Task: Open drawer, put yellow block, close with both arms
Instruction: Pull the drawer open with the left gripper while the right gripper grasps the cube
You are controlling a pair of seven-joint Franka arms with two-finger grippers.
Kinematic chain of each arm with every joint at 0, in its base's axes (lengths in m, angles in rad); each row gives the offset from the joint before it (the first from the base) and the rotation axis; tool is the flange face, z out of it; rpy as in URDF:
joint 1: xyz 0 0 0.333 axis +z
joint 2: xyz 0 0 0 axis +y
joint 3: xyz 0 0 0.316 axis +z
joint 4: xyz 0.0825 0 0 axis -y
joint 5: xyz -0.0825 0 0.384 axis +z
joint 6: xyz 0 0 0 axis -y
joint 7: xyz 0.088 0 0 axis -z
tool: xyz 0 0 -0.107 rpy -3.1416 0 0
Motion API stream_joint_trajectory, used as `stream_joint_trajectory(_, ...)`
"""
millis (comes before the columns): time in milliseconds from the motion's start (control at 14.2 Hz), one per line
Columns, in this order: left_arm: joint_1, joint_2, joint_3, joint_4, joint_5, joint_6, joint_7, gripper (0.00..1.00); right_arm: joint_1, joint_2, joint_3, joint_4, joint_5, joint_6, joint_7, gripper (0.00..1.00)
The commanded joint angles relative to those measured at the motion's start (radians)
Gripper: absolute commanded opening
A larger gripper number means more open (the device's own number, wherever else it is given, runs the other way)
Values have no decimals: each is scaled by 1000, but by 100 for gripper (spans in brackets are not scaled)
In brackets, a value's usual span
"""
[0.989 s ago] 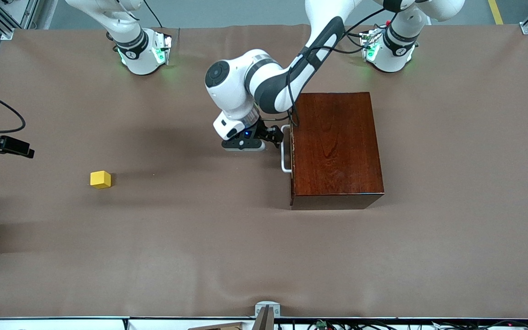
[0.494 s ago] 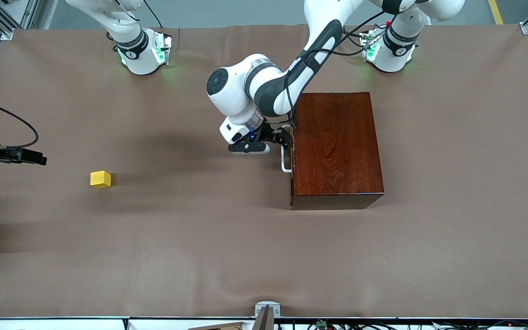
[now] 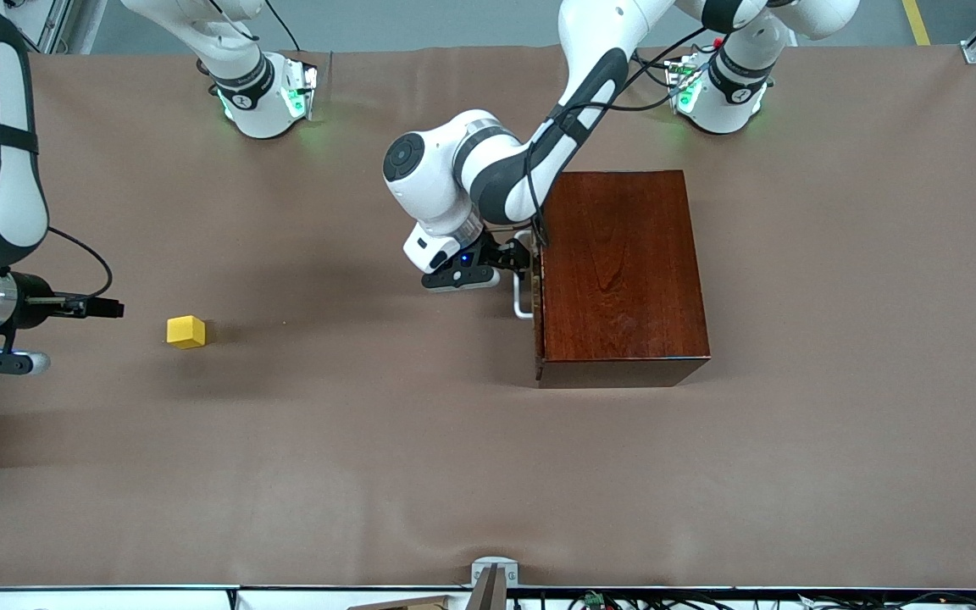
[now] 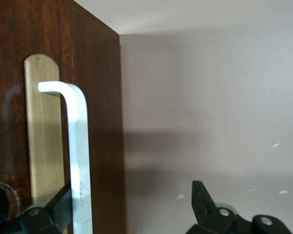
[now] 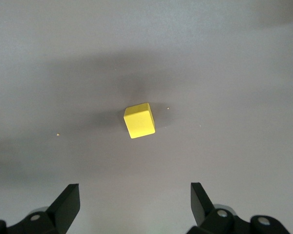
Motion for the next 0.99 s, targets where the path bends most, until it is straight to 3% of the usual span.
stream_joint_trajectory(0,-4,28,-3,31,-62,84,-111,100,-14,-18,11,-72,11,72,13,100)
stream_joint_trajectory(353,-8,29,-9,32,-136,228,-254,100,-28,-18,13,-194,14,211,16,100)
stream_joint_trajectory(918,-8,40,-50,39,-140,418,-410,100,-25,23,13,-368,14,518,19,100)
